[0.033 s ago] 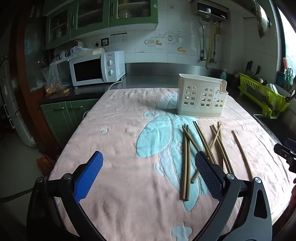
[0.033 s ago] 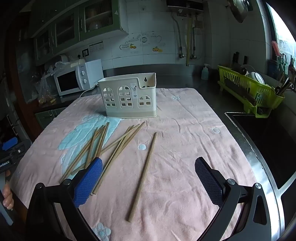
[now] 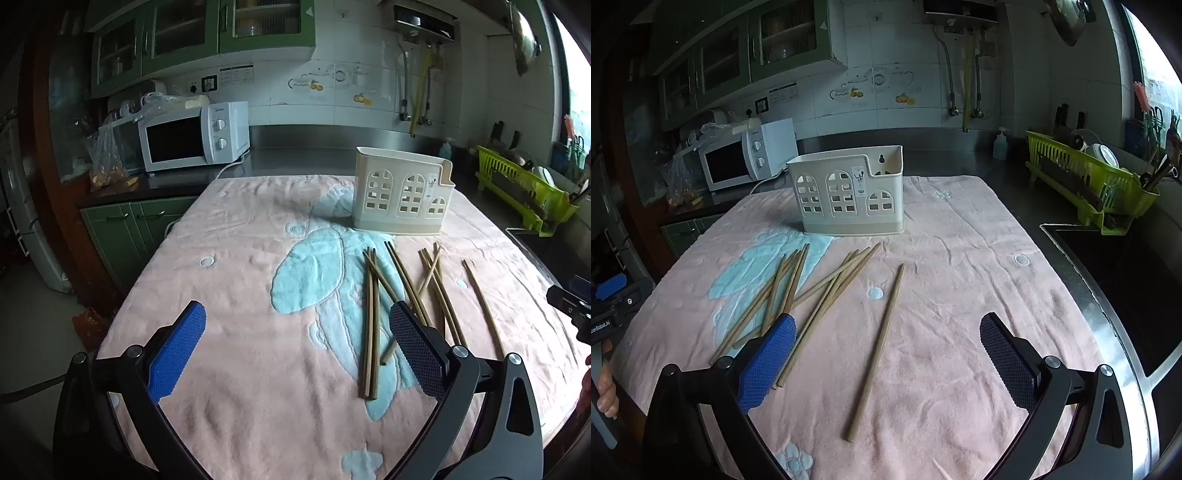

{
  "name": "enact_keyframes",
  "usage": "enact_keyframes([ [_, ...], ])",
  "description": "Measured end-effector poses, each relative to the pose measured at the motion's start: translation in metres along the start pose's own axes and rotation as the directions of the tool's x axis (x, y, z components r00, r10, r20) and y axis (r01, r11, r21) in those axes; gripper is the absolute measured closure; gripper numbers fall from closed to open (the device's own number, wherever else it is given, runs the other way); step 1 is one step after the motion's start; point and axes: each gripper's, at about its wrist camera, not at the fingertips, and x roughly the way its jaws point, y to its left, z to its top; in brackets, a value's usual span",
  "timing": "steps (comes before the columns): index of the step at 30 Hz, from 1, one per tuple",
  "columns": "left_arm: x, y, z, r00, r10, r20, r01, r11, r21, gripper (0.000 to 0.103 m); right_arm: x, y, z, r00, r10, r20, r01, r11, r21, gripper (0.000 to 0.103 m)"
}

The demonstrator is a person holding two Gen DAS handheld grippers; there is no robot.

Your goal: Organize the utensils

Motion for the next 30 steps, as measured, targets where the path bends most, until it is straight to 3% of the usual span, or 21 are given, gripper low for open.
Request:
enact_keyframes([
  [30, -0.0075, 0.0019, 0.0051, 1.0, 0.004, 0.018, -0.004, 1.0, 0.003, 0.005, -0.0108, 0.0048, 0.0079, 1.0, 0.001, 0.026, -0.001, 1.0, -0.008, 0.006],
])
